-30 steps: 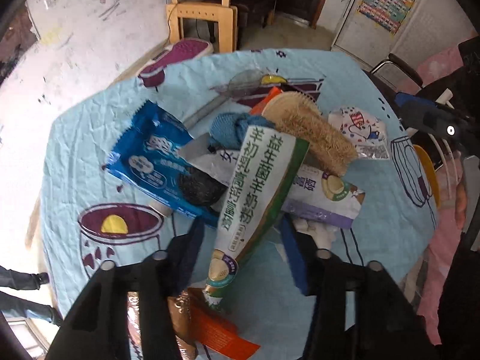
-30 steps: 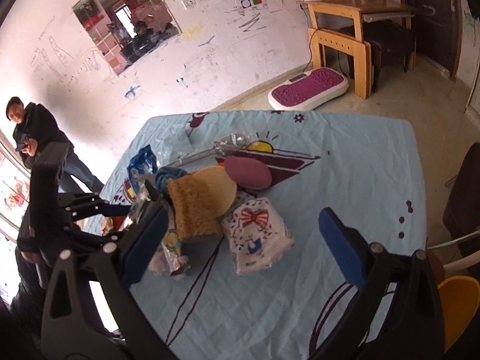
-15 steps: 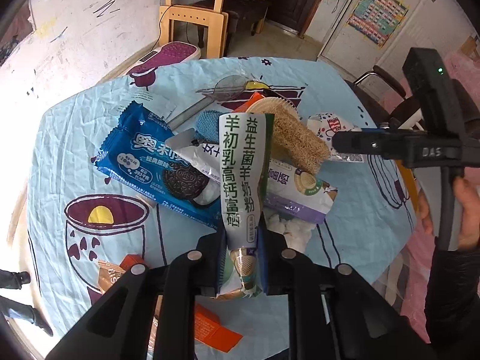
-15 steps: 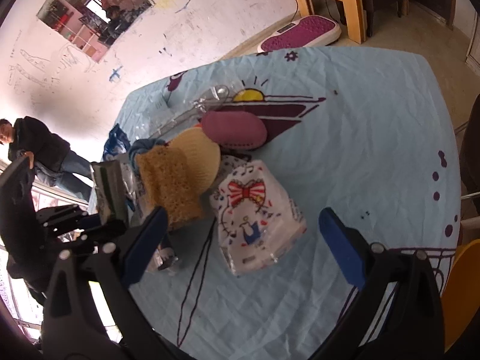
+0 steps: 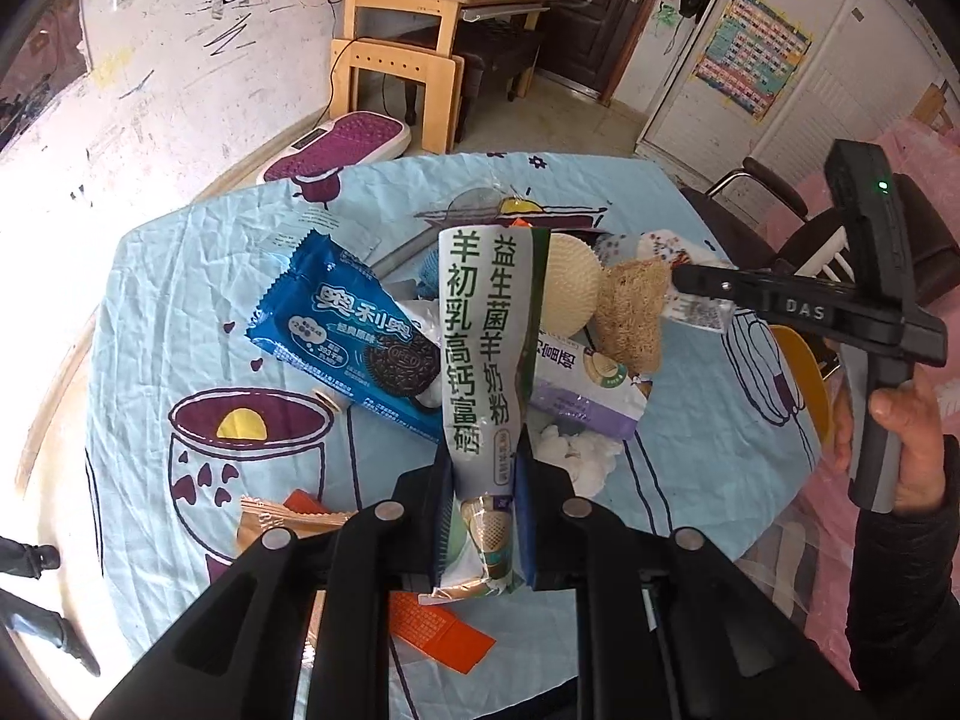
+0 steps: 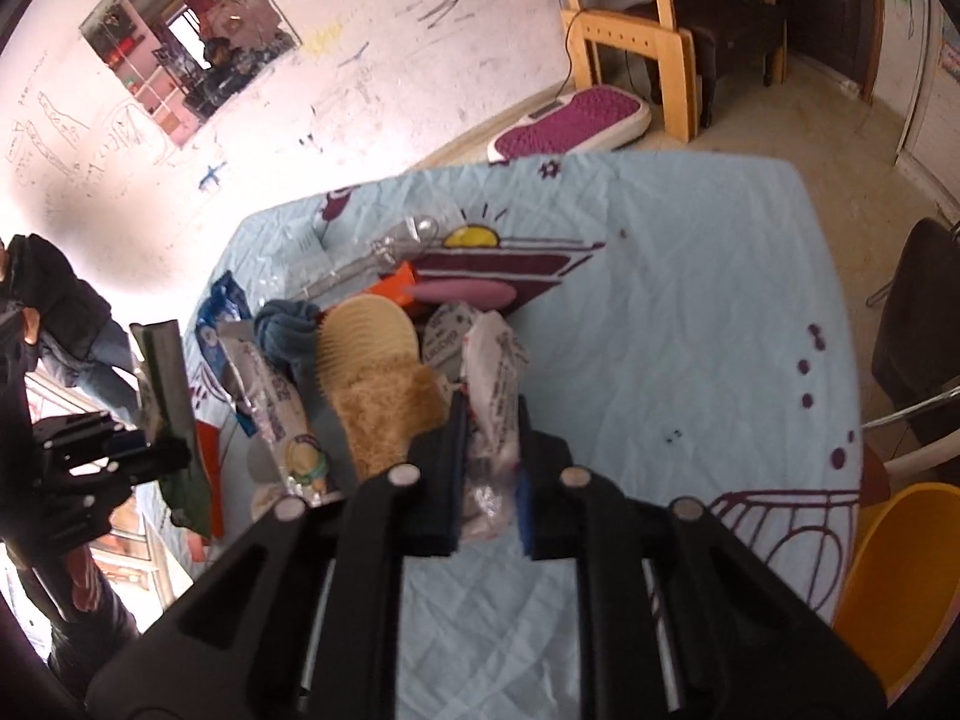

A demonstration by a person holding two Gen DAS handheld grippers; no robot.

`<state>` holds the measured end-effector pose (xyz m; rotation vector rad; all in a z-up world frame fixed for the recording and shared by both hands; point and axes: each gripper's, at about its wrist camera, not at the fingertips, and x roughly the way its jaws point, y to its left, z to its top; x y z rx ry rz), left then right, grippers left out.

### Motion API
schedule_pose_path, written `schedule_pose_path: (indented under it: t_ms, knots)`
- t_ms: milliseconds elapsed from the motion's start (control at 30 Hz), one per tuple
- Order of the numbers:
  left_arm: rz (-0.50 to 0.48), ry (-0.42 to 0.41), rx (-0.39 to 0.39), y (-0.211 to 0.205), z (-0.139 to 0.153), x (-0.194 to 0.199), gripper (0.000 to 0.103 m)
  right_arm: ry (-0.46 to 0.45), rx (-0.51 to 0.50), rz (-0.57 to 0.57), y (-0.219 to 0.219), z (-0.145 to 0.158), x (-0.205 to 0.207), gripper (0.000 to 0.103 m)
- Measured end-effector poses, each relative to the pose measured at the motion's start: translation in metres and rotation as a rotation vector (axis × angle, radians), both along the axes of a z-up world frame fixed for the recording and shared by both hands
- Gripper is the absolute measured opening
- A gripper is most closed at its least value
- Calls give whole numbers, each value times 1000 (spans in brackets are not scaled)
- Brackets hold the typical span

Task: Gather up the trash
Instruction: 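Carry both held items over the yellow bin and open both grippers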

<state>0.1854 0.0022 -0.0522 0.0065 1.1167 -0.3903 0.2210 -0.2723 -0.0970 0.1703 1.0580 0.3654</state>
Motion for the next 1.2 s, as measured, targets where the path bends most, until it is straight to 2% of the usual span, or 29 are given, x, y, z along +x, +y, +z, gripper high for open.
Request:
schedule_pose_path:
  t_ms: [133,367,500,600,867,1000,1200]
  knots:
    - [7,-17,-3,-2,8,-5,14,-70,-22,-7,-7,18,-13,12]
    - [-28,-70,-3,-34,34,-15,14,-157,31,-52,-51,40,-41,13]
    - [-101,-106,-17,-78,50,-21,14,-197,42,-143,-111,44,-71,13]
    - [-176,-115,-24,-127,55,-22,14,-201,3,-250,-165,39,-94,13]
    - [-347,-57,-78,-255,35,-20,14,-119,-108,-451,-274,-10,-144,13]
    - [-386,-6,-95,-315,12,-23,14,-56,-119,-512,-316,-47,-154,13]
    - [-403,62,-78,-393,-31,-26,14,25,-139,-567,-357,-97,-161,13]
